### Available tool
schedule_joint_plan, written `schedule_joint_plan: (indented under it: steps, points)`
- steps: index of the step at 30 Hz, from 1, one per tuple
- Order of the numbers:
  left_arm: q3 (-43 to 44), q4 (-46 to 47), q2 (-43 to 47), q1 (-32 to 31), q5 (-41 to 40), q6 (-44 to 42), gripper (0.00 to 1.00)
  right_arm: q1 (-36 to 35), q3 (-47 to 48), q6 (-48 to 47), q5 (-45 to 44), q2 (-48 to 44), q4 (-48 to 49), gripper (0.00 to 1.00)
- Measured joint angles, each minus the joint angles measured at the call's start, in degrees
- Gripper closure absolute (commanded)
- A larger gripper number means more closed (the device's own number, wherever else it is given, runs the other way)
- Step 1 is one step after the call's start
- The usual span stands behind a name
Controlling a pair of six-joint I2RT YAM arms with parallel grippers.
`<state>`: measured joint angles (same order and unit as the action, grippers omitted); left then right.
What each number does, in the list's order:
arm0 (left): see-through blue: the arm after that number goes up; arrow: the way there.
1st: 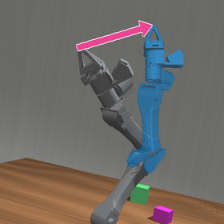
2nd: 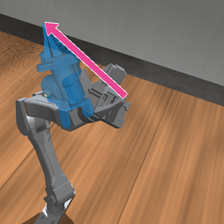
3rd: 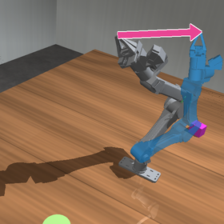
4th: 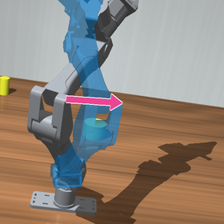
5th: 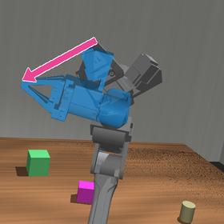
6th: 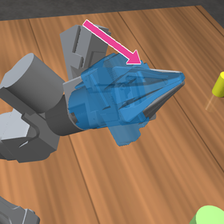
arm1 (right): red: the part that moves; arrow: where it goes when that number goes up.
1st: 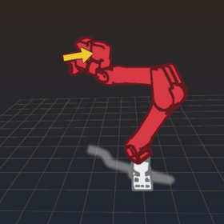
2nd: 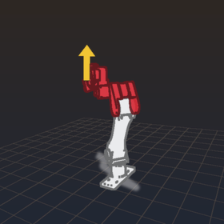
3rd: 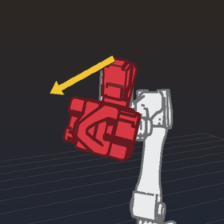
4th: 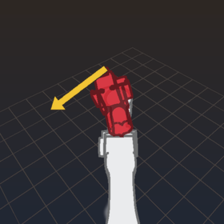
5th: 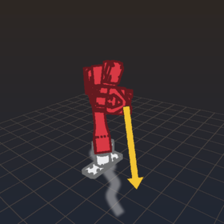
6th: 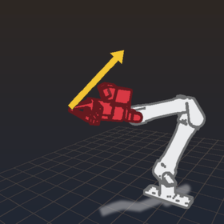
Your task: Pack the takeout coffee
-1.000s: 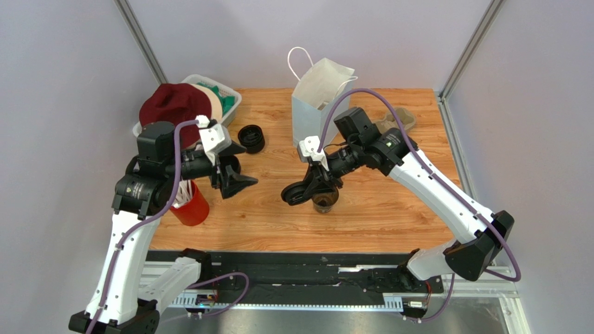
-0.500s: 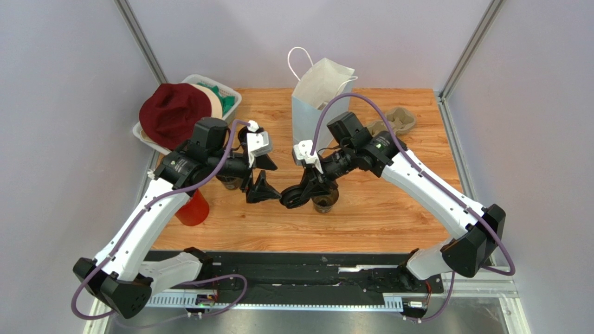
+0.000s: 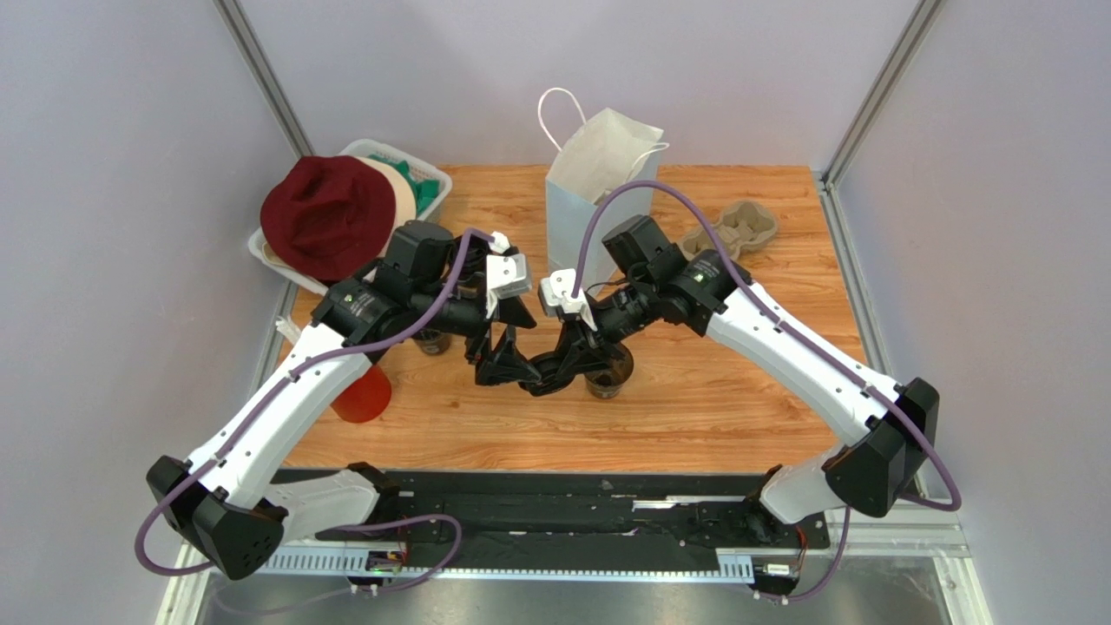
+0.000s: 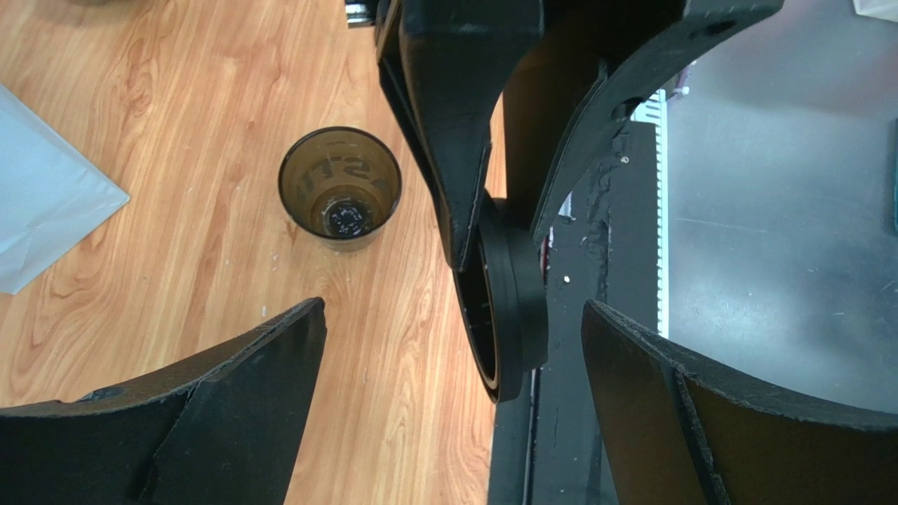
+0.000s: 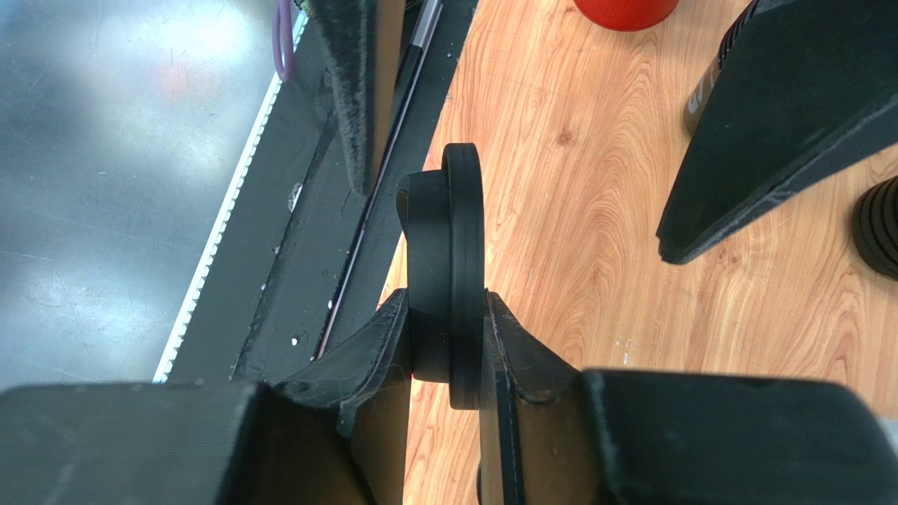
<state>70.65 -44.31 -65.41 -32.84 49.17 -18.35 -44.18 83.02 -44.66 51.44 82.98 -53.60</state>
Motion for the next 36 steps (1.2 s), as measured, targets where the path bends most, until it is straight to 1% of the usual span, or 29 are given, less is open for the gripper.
schedule_joint_plan:
  steps: [7, 17, 24, 28, 32, 36]
  points:
    - [0.0, 0.02, -1.88, -1.2, 0.24, 0.02, 0.01, -0.87, 0.09, 0.52, -0.68, 1.38, 0.15, 0.89]
    - [0.0, 0.44, -2.71, -1.97, 0.42, -0.02, 0.05, -1.14, 0.61, 0.72, -1.57, 1.46, -0.33, 0.89]
    - [0.0, 0.98, -2.58, -2.08, -1.38, 0.02, 0.05, -1.05, 0.72, 0.92, -2.14, 1.46, -0.48, 0.89]
    - [0.0, 1.03, -1.81, -2.43, -3.15, 0.07, 0.02, -1.14, 0.39, 0.92, -2.58, 1.11, 0.04, 0.89]
    - [-0.22, 1.05, -1.09, -3.04, -4.5, 0.07, 0.02, -1.29, -0.22, 0.92, -3.02, 0.42, 0.76, 0.89]
    - [-0.55, 1.86, -0.74, -3.06, -4.52, 0.09, 0.02, -1.36, -0.26, 1.01, -3.23, -0.04, 0.74, 0.92]
